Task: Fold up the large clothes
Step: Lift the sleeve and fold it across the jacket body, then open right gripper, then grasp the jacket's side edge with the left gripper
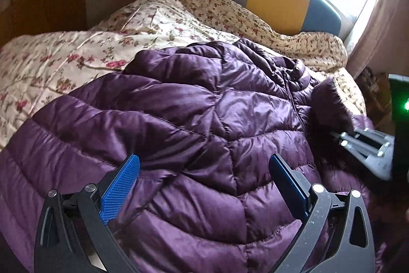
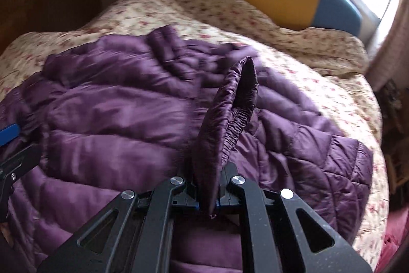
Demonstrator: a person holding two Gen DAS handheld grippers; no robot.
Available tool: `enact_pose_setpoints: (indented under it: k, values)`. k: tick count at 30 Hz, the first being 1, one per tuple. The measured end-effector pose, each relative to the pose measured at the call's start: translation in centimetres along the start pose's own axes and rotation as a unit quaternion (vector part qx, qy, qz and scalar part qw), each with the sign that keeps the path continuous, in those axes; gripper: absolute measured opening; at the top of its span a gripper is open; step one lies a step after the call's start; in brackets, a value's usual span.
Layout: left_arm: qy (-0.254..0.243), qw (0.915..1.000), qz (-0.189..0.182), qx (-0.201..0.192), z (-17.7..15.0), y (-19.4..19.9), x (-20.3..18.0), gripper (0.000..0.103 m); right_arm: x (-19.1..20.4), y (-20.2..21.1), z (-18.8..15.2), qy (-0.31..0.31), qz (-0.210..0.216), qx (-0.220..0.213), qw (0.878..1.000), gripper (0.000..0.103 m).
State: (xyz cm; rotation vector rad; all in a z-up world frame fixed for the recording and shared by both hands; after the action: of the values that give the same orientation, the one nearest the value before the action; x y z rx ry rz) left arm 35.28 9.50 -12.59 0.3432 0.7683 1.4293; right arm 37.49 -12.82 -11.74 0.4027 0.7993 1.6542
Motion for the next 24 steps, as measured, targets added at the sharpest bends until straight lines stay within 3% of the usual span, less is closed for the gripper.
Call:
enact_pose_setpoints:
  k: [7, 14, 16, 19, 24]
  values:
    - [0.011, 0.9998, -0.014, 0.006, 0.5, 0.5, 0.4, 0.092, 3.4, 0.2, -1.0, 0.024, 0.057, 0.002, 0.998, 0.009]
    - [0.042, 0.9978, -0.049, 0.012, 1.4, 0.7, 0.0, 0.092, 4.2, 1.8, -1.6, 0.047, 0.064, -0.014, 0.997, 0.056]
    - [0.041, 0.9975, -0.056, 0.012, 1.7, 0.8, -0.5, 0.092, 4.0, 2.6, -2.0, 0.054, 0.061, -0.021, 0.996, 0.061]
    - [0.041, 0.9966, -0.070, 0.015, 2.0, 0.8, -1.8, 0.092, 3.3, 3.6, -2.5, 0.067, 0.052, -0.024, 0.996, 0.075]
    - [0.018, 0.9961, -0.082, 0.028, 2.2, -0.3, -5.0, 0.092, 1.0, 5.1, -3.2, 0.065, 0.031, -0.028, 0.997, 0.081]
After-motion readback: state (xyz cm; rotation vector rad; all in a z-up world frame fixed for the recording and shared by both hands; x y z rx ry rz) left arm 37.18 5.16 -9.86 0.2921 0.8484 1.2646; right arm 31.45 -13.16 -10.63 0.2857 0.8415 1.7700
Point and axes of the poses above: each gripper's, at about its wrist camera, not at the fingertips, and y roughly against the way its jaws point, x to its left, z to its top, the point moved 1 cm from there along -y, roughly the way its jaws point, and after that the axes turned 9 degrees about -x, right-handed, at the moved point
